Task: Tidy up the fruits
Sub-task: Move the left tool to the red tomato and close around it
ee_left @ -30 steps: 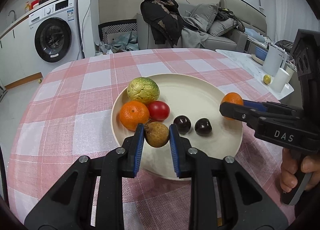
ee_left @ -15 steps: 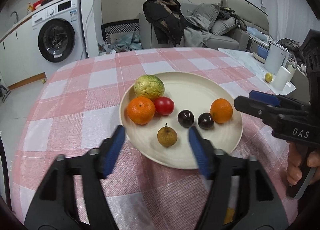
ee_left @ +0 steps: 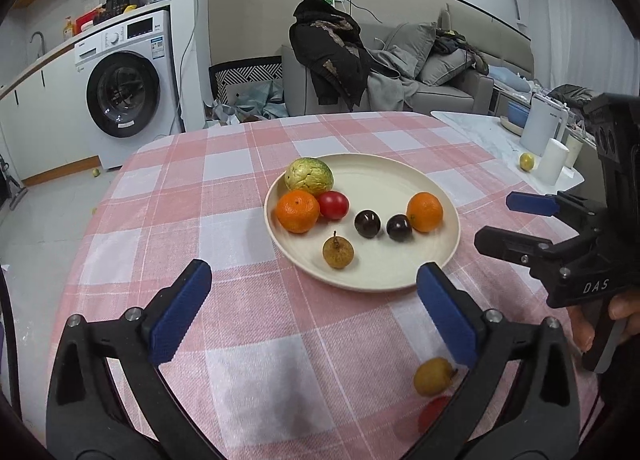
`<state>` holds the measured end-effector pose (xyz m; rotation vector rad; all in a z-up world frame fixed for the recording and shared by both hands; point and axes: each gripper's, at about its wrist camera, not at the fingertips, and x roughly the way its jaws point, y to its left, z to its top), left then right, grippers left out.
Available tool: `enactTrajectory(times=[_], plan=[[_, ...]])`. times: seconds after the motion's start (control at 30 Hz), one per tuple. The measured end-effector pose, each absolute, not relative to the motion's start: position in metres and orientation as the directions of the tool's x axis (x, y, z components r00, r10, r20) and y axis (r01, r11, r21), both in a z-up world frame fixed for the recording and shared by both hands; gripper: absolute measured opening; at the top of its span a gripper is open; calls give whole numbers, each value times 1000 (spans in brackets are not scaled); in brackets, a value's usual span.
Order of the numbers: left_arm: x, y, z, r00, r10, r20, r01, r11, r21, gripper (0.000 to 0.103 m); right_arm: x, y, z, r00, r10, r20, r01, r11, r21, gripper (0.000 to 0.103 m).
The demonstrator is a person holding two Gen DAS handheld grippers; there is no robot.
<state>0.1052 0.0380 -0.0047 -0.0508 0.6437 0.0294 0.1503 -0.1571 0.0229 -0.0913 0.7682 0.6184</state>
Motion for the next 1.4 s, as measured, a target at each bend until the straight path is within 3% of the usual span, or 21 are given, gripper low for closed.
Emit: enactTrajectory(times=[0.6, 0.97, 1.2, 1.4], plan=[[47, 14, -21, 740, -58, -670, 23, 998, -61, 102, 104, -172, 23, 529, 468, -708, -586, 805, 93, 103], [40, -14, -37, 698, -89, -711, 111, 994, -16, 102, 105, -160, 12, 503, 458, -733, -572, 812, 115, 103], [42, -22, -47, 649, -150, -746, 168, 984, -52, 102, 101, -154, 6, 485, 447, -752, -595, 798, 91, 103], [46, -27, -53, 617, -183, -765, 200, 977, -73, 88, 99, -148, 1, 473, 437, -765, -609, 790, 75, 103]])
